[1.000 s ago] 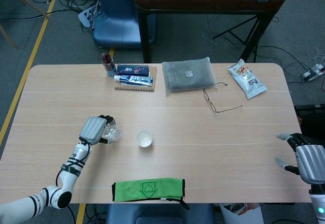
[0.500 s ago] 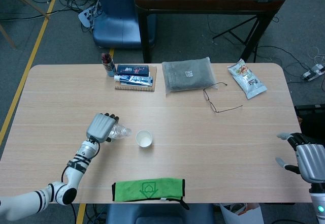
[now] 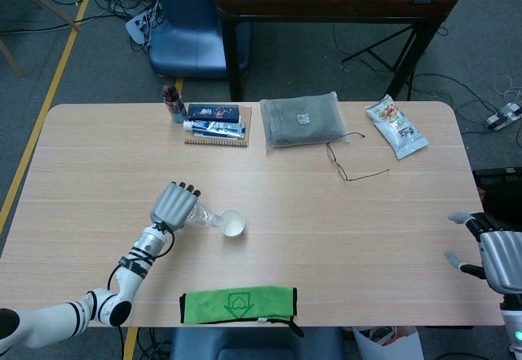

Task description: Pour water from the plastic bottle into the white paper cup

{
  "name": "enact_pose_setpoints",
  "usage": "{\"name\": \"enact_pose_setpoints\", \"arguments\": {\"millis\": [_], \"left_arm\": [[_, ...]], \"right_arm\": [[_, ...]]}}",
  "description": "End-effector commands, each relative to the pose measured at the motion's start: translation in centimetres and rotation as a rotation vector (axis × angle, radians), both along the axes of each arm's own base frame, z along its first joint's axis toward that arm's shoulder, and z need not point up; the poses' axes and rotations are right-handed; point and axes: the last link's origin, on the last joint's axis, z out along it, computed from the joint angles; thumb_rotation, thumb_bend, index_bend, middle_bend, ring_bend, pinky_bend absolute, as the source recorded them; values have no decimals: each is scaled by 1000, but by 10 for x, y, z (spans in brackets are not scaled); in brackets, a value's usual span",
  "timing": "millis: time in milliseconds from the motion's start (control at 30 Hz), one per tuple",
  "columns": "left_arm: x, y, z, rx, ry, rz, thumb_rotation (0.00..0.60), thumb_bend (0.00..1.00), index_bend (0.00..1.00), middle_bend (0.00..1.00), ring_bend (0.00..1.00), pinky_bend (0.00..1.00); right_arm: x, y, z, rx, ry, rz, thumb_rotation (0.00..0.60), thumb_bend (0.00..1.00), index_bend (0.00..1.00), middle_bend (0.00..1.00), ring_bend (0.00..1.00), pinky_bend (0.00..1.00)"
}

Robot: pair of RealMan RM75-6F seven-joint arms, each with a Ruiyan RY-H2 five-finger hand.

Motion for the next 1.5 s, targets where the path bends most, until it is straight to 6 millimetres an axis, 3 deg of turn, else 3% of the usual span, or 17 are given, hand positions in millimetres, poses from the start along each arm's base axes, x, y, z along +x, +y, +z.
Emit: {"name": "enact_pose_setpoints", "arguments": {"millis": [33, 800, 1500], "left_arm": [[1, 1, -5, 4, 35, -1, 600, 77, 578, 529, 485, 612], [2, 6, -5, 151, 237, -29, 600, 77, 595, 547, 495, 619], [7, 4, -13, 180, 386, -75, 600, 77, 591, 549, 494, 619]], "right_arm": [[0, 0, 1, -1, -2, 0, 600, 75, 351, 391, 320, 515], [-1, 0, 1, 5, -11, -1, 600, 75, 351, 391, 320, 515], [-1, 0, -2, 15, -10, -1, 600, 75, 351, 391, 320, 515]]}}
